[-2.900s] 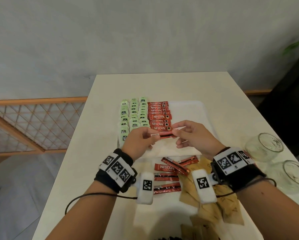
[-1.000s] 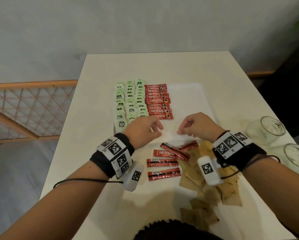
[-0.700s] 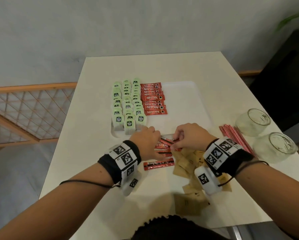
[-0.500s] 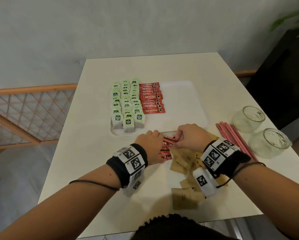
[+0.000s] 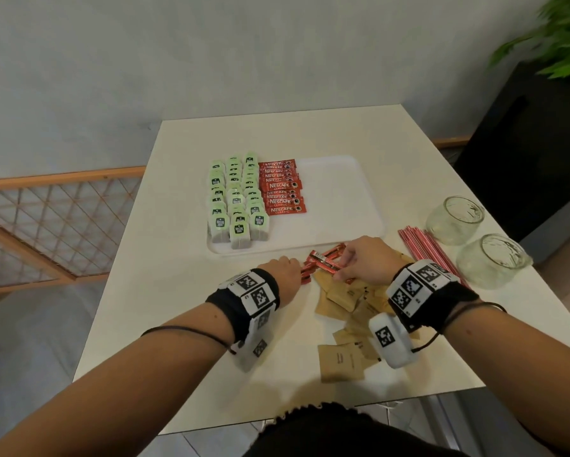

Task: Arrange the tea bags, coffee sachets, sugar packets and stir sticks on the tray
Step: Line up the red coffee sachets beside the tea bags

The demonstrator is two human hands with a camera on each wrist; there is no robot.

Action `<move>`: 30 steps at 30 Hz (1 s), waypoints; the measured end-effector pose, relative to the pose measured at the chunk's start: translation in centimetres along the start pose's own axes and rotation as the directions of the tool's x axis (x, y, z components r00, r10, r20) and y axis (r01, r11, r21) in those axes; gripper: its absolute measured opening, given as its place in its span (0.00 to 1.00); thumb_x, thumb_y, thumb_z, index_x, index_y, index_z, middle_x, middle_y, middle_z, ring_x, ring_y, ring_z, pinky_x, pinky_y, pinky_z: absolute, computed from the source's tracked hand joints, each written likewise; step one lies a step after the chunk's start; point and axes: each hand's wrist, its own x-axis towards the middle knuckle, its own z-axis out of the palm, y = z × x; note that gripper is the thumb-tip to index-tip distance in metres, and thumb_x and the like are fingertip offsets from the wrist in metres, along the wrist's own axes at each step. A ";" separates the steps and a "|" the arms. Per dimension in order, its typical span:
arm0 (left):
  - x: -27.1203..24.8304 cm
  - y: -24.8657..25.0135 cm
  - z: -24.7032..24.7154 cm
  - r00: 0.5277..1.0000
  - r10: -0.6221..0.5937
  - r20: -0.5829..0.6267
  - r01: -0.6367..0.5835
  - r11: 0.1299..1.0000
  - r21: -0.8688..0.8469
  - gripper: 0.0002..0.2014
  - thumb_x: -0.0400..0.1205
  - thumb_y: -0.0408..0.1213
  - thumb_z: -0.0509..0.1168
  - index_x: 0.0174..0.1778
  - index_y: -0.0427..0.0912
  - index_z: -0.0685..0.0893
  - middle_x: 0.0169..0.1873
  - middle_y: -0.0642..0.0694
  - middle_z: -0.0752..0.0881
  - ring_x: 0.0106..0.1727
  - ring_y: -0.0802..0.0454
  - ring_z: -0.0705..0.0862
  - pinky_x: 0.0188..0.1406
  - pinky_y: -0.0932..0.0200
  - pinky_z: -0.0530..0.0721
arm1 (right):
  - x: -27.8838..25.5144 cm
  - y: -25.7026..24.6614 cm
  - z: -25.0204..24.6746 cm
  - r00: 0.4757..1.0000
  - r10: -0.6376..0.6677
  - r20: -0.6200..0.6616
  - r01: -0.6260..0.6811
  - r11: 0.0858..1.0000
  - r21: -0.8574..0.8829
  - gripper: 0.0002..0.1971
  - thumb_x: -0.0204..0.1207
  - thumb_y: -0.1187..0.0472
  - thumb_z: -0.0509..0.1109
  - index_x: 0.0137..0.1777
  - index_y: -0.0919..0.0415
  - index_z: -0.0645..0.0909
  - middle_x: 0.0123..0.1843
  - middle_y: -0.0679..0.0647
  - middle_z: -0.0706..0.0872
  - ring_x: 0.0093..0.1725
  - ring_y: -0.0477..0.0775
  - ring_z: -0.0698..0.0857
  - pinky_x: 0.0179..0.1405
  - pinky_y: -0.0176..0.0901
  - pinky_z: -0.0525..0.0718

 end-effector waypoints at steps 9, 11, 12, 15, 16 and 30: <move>0.6 -2.0 -0.3 0.983 -0.143 -0.117 0.008 0.664 -0.748 0.14 0.90 0.45 0.52 0.54 0.34 0.67 0.38 0.42 0.79 0.45 0.36 0.84 0.52 0.37 0.86 | -0.9 0.8 -0.4 0.999 -0.008 -0.032 0.020 0.912 0.409 0.09 0.70 0.61 0.81 0.43 0.61 0.84 0.38 0.57 0.90 0.32 0.50 0.85 0.37 0.44 0.86; 0.6 -1.4 -0.3 0.967 -0.184 -0.174 -0.053 0.525 -0.849 0.20 0.87 0.52 0.56 0.52 0.35 0.69 0.33 0.48 0.74 0.35 0.48 0.80 0.45 0.39 0.89 | -1.0 0.0 -0.3 0.998 -0.049 -0.039 0.062 0.859 0.508 0.09 0.71 0.62 0.80 0.45 0.63 0.83 0.42 0.58 0.91 0.33 0.50 0.85 0.36 0.41 0.86; 0.6 -1.0 -0.4 0.960 -0.200 -0.198 -0.087 0.459 -0.884 0.24 0.85 0.56 0.59 0.52 0.33 0.73 0.31 0.50 0.73 0.30 0.53 0.79 0.40 0.41 0.90 | -1.0 -0.5 -0.2 0.996 -0.070 -0.046 0.084 0.846 0.526 0.09 0.71 0.62 0.80 0.45 0.64 0.83 0.41 0.58 0.90 0.33 0.50 0.85 0.35 0.39 0.86; 0.5 0.0 -0.8 0.953 -0.198 -0.230 -0.159 0.317 -0.935 0.20 0.81 0.53 0.68 0.51 0.37 0.84 0.25 0.54 0.72 0.20 0.61 0.74 0.30 0.56 0.86 | -0.8 -1.7 0.1 0.990 -0.129 -0.063 0.142 0.835 0.531 0.10 0.71 0.63 0.80 0.46 0.65 0.83 0.36 0.58 0.87 0.32 0.50 0.85 0.33 0.38 0.86; 0.5 0.2 -0.8 0.955 -0.201 -0.216 -0.160 0.263 -0.951 0.15 0.81 0.51 0.69 0.46 0.40 0.84 0.25 0.53 0.72 0.20 0.61 0.73 0.27 0.60 0.82 | -0.6 -1.9 0.2 0.987 -0.144 -0.068 0.158 0.833 0.531 0.10 0.70 0.63 0.80 0.45 0.64 0.82 0.34 0.58 0.85 0.31 0.50 0.84 0.32 0.38 0.86; 0.8 -1.2 -1.4 0.953 -0.297 -0.068 -0.048 0.074 -0.996 0.07 0.86 0.40 0.56 0.45 0.43 0.75 0.36 0.45 0.83 0.30 0.50 0.77 0.22 0.63 0.76 | 2.8 0.3 -1.0 0.952 -0.304 0.046 0.307 0.947 -0.089 0.11 0.78 0.58 0.73 0.59 0.48 0.86 0.47 0.45 0.83 0.45 0.45 0.83 0.50 0.40 0.83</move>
